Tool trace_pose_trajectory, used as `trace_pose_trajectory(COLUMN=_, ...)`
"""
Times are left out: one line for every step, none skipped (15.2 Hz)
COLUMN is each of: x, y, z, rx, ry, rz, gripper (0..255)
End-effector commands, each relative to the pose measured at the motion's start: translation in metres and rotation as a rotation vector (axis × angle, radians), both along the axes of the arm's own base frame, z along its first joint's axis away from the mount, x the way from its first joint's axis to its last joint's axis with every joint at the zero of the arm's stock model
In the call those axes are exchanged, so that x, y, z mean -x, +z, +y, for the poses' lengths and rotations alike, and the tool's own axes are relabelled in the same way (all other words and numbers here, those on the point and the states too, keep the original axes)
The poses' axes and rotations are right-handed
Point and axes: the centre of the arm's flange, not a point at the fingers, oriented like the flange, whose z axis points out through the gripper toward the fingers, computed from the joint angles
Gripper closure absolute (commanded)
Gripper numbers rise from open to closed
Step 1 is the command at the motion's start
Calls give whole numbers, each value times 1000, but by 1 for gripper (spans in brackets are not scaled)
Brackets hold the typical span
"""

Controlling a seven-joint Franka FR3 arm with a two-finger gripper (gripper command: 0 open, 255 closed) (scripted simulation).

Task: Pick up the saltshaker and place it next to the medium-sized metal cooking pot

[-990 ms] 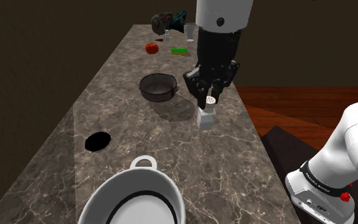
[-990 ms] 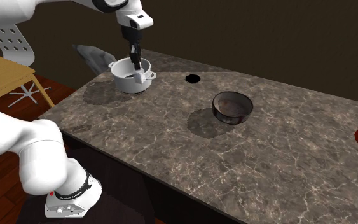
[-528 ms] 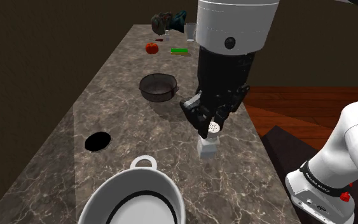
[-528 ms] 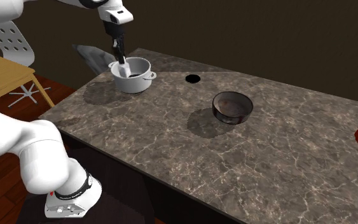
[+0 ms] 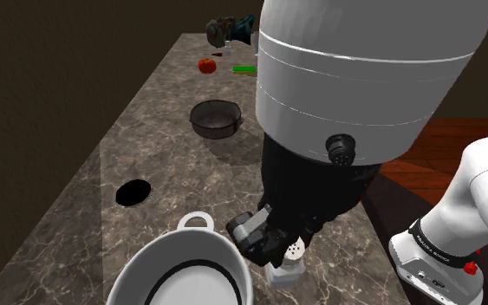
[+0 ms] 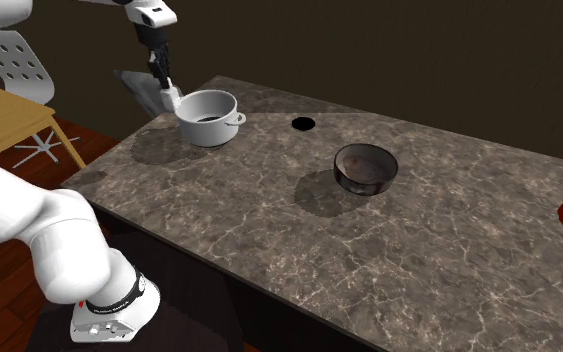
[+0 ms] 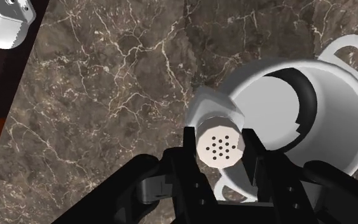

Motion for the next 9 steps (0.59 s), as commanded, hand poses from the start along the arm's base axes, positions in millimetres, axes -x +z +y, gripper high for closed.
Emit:
trace_pose_trajectory(x=18, y=-1, z=16, rx=0, ry=-2, rz=0, gripper=255)
trace_pose_trajectory(x=28, y=-1, z=25, rx=0, ry=-2, rz=0, gripper=255)
trace_pose_trajectory(x=37, y=-1, z=34, rx=0, ry=-2, rz=0, gripper=255)
trace_pose_trajectory(x=46, y=-1, z=44, rx=0, ry=-2, rz=0, gripper=255)
trace_pose_trajectory(x=56, y=0, z=53, rx=0, ry=-2, rz=0, gripper=255)
trace_pose_trajectory(x=65, y=0, z=62, rx=0, ry=-2, rz=0, gripper=255)
trace_pose_trajectory(x=75, y=0, z=72, rx=0, ry=-2, rz=0, gripper=255)
trace_pose_trajectory(x=84, y=0, z=81, rx=0, ry=-2, rz=0, gripper=255)
trace_pose_trajectory(x=93, y=0, z=90, rx=0, ry=-2, rz=0, gripper=255)
